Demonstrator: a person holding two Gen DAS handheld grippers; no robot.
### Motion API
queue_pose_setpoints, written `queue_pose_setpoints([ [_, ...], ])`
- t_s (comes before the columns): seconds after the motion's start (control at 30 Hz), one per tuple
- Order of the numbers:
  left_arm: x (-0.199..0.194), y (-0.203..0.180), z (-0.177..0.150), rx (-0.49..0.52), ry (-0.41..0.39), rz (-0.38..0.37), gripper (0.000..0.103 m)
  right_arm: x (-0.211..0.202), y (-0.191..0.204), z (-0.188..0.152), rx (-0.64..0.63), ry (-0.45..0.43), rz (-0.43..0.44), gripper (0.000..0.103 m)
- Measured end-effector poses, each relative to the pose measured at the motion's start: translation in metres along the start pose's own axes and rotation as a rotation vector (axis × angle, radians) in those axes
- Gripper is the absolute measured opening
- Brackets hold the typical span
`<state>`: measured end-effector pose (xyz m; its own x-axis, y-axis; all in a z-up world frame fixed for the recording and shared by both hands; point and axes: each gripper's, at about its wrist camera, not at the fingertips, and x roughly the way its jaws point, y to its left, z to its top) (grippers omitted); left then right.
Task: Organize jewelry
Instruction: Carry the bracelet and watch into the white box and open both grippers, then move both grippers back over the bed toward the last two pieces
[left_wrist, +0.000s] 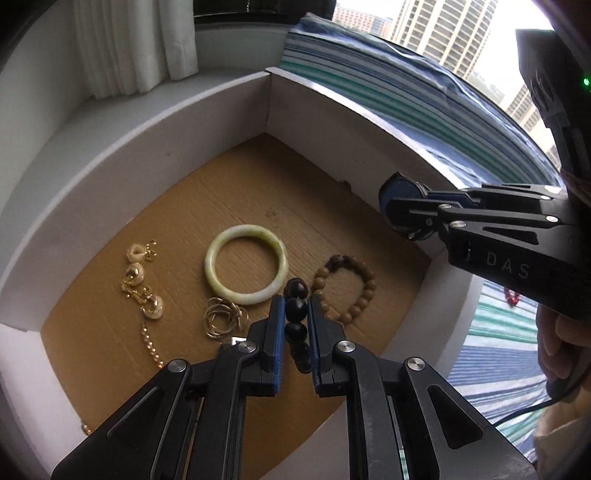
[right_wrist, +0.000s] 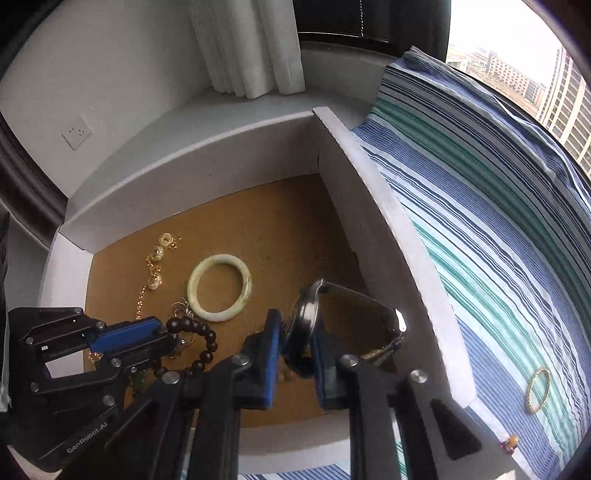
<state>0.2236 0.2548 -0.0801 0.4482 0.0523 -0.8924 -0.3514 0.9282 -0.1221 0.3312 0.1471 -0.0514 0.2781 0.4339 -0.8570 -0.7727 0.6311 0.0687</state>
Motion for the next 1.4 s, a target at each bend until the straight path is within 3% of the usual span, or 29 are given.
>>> queue_pose_setpoints([
  [0.03, 0.003, 0.000, 0.000, 0.004, 0.004, 0.015, 0.012, 0.002, -0.001, 0.001, 0.008, 0.000, -0.005, 0.023],
  [0.1, 0.003, 0.002, 0.001, 0.002, -0.001, 0.043, 0.030, -0.003, -0.003, 0.002, 0.037, -0.036, 0.014, 0.042],
  [0.13, -0.002, 0.003, 0.001, -0.002, -0.014, 0.051, 0.054, -0.012, -0.005, 0.001, 0.052, -0.068, 0.023, 0.045],
  [0.17, -0.009, 0.004, 0.002, -0.008, -0.040, 0.060, 0.067, -0.025, -0.005, 0.000, 0.062, -0.107, 0.030, 0.045],
  [0.3, -0.045, 0.000, 0.007, -0.012, -0.128, 0.075, 0.072, -0.090, -0.010, -0.012, 0.068, -0.260, 0.041, 0.045],
  [0.37, -0.064, -0.008, 0.004, -0.007, -0.174, 0.066, 0.084, -0.125, -0.012, -0.026, 0.055, -0.330, 0.011, 0.048],
  [0.43, -0.080, -0.022, -0.001, 0.018, -0.217, 0.057, 0.087, -0.158, -0.013, -0.049, 0.047, -0.388, -0.023, 0.061],
  [0.67, -0.099, -0.092, -0.053, 0.146, -0.233, -0.072, 0.093, -0.223, -0.050, -0.170, 0.147, -0.464, -0.127, 0.063],
  [0.83, -0.077, -0.147, -0.097, 0.251, -0.163, -0.125, 0.094, -0.222, -0.092, -0.285, 0.317, -0.391, -0.299, 0.063],
  [1.0, -0.047, -0.192, -0.121, 0.300, -0.056, -0.182, 0.094, -0.201, -0.113, -0.370, 0.514, -0.303, -0.285, 0.063],
  [1.2, -0.033, -0.229, -0.133, 0.357, -0.028, -0.167, 0.094, -0.187, -0.107, -0.410, 0.569, -0.273, -0.259, 0.063],
  [1.4, -0.020, -0.243, -0.130, 0.380, -0.017, -0.161, 0.094, -0.178, -0.108, -0.420, 0.591, -0.272, -0.227, 0.063],
])
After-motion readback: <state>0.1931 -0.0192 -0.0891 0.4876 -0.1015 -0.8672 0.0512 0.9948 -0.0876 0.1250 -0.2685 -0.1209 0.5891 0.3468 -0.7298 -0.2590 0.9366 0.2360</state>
